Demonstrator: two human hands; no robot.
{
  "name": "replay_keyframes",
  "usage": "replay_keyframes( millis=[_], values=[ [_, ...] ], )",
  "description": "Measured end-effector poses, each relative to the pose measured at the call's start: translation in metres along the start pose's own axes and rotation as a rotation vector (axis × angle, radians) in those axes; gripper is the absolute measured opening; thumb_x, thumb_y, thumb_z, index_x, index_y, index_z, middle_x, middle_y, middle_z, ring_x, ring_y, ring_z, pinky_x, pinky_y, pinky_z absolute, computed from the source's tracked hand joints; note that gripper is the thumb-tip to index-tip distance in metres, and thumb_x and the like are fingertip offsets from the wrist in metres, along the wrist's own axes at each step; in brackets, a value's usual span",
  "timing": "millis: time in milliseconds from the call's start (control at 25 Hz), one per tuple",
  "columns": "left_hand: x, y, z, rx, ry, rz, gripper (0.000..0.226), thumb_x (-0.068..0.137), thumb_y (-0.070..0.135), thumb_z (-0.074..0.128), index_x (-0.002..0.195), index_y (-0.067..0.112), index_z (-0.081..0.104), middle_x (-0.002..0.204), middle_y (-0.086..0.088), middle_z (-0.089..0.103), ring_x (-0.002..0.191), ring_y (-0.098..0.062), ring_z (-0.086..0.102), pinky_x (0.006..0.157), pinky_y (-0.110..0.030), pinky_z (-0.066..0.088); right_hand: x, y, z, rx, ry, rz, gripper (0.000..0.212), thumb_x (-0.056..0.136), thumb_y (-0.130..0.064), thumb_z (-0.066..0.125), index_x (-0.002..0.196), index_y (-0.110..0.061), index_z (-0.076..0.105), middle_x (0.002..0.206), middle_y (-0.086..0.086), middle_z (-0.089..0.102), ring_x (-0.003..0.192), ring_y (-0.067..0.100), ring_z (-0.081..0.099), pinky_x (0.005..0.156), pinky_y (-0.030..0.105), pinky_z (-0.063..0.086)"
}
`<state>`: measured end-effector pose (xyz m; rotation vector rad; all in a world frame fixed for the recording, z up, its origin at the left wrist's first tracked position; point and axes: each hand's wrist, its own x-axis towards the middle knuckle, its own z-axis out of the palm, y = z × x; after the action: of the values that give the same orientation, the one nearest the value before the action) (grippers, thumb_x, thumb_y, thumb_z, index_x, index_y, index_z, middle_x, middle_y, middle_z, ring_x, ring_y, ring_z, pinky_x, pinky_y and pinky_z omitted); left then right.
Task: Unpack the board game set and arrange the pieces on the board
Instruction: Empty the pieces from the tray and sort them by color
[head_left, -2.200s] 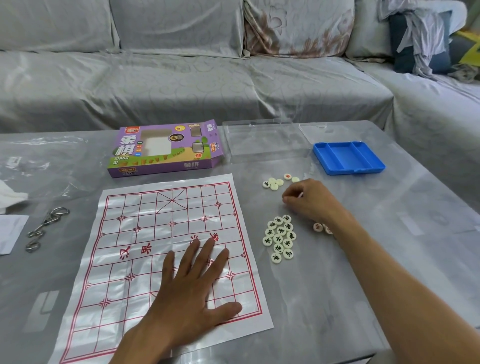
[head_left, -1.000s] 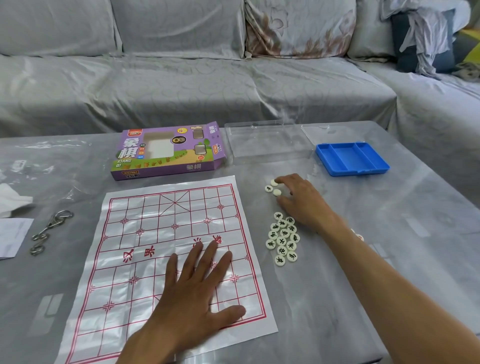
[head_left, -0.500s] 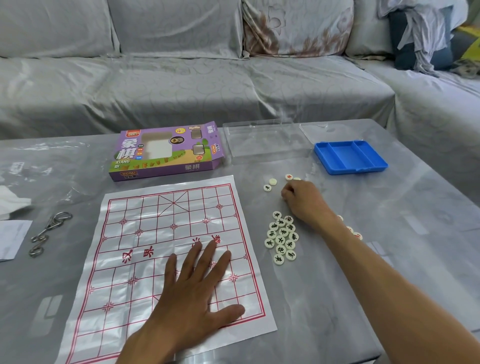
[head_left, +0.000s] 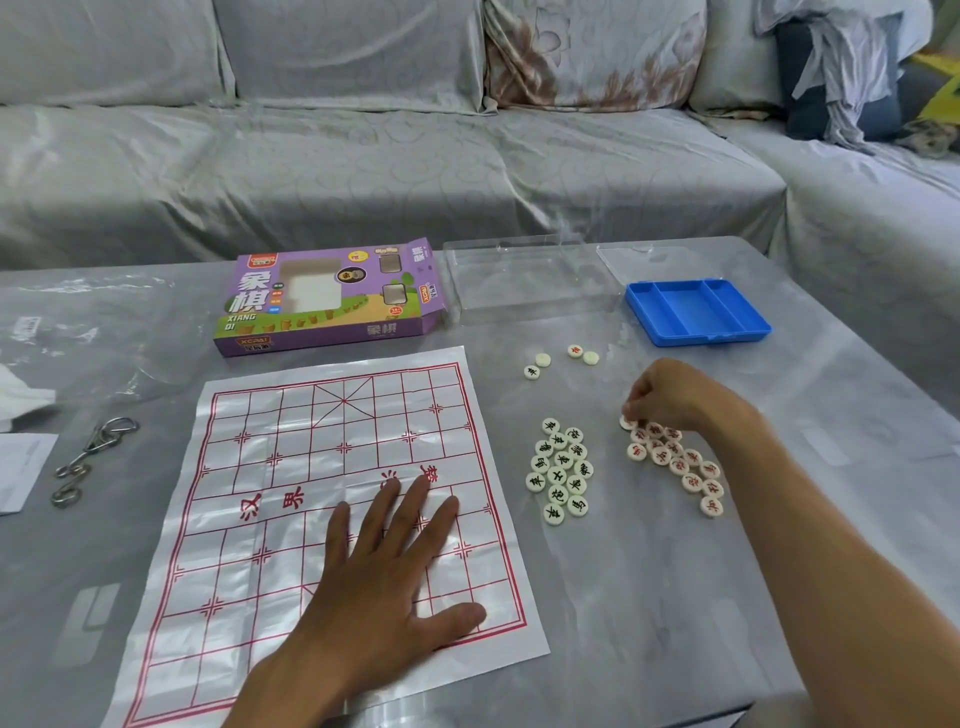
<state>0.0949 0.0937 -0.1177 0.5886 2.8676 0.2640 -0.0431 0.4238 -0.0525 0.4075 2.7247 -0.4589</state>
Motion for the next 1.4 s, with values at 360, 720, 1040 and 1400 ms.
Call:
replay_keyframes(
  millis=[360, 720, 1040, 1400],
  values=[
    [0.002, -0.006, 0.014, -0.008, 0.116, 0.020, 0.092, 0.073, 0.094, 0.020, 0.150, 0.047, 0.005, 0.160, 0.014, -0.010, 0.144, -0.009, -0.022, 0.112, -0.051, -0.010, 0.004, -0.060, 0.055, -0.056, 0.278, -0.546, 0.043, 0.099, -0.020, 0.043, 0.142, -0.022, 0.041, 0.155, -0.004, 0.031, 0.130, 0.026, 0.041, 0.103, 0.045, 0.038],
    [0.000, 0.001, -0.001, -0.002, 0.013, -0.005, 0.088, 0.069, 0.095, 0.007, 0.142, 0.053, -0.022, 0.145, 0.020, -0.043, 0.133, -0.007, -0.044, 0.111, -0.052, -0.022, 0.005, -0.048, 0.042, 0.054, 0.124, -0.504, 0.048, 0.078, 0.007, 0.039, 0.101, -0.019, 0.072, 0.108, 0.000, 0.069, 0.100, 0.019, 0.063, 0.089, 0.036, 0.051],
    [0.001, -0.002, 0.005, 0.035, 0.014, 0.011, 0.088, 0.077, 0.089, 0.026, 0.150, 0.041, 0.025, 0.161, 0.005, 0.016, 0.146, -0.026, 0.020, 0.108, -0.047, 0.012, 0.021, -0.057, 0.051, -0.220, 0.228, -0.496, 0.068, 0.085, 0.003, 0.043, 0.147, -0.023, 0.034, 0.157, -0.003, 0.025, 0.133, 0.030, 0.034, 0.106, 0.043, 0.034],
    [0.004, -0.004, 0.015, 0.106, 0.155, 0.045, 0.088, 0.079, 0.087, 0.030, 0.150, 0.035, 0.028, 0.159, 0.001, 0.024, 0.145, -0.022, 0.014, 0.106, -0.046, 0.015, 0.034, -0.037, 0.041, 0.201, 0.392, -0.439, 0.020, 0.090, -0.011, 0.058, 0.103, -0.013, 0.074, 0.107, 0.001, 0.071, 0.102, 0.018, 0.062, 0.083, 0.021, 0.039]
  ],
)
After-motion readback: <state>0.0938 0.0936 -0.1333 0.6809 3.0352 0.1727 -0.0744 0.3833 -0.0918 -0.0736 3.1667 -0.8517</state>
